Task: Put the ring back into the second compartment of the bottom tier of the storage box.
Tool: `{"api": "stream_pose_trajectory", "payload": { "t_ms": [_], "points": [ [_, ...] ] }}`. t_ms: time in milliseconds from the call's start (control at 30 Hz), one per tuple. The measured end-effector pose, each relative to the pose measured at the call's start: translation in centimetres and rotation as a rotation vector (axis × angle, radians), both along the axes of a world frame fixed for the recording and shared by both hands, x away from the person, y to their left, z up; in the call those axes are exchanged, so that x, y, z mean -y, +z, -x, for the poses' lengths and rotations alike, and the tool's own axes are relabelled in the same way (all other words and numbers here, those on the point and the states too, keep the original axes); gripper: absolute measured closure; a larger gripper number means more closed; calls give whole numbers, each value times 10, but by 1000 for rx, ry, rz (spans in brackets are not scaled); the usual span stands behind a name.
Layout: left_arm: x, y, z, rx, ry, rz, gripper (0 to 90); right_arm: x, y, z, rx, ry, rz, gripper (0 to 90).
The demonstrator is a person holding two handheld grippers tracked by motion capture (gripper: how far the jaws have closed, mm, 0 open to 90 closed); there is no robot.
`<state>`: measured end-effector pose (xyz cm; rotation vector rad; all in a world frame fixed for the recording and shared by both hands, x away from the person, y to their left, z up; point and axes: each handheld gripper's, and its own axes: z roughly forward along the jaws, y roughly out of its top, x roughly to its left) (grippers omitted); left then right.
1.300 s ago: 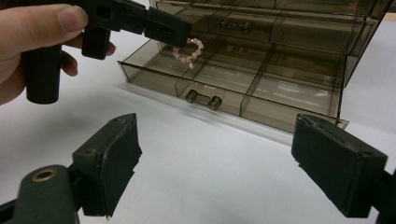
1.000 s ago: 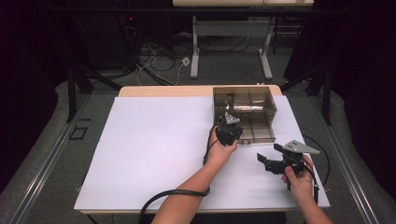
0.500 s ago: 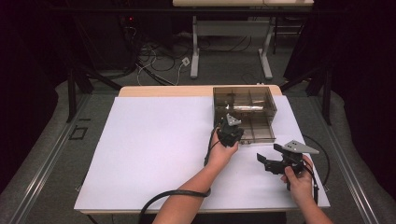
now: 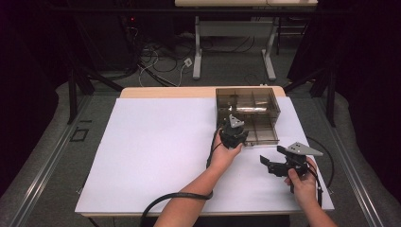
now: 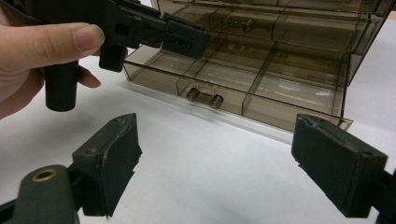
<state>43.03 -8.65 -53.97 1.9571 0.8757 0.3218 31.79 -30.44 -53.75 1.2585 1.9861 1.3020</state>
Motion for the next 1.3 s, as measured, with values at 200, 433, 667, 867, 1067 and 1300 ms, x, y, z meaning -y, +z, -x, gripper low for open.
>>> {"api": "stream_pose_trajectory", "payload": {
  "t_ms": [200,433,667,867,1067,1300],
  "points": [
    [-3,1,0,1,20,17,602,0,0,0,0,0,0,148],
    [-8,3,0,3,38,42,480,0,0,0,-1,-3,-1,148],
    [-14,4,3,-5,43,58,426,0,0,0,2,-2,2,148],
    [-18,5,5,-8,45,79,386,0,0,0,0,-4,2,148],
    [-23,8,7,-9,47,91,367,0,0,0,0,-6,0,148],
    [-31,16,12,15,51,71,365,0,0,-1,-7,-1,13,148]
  ]
}}
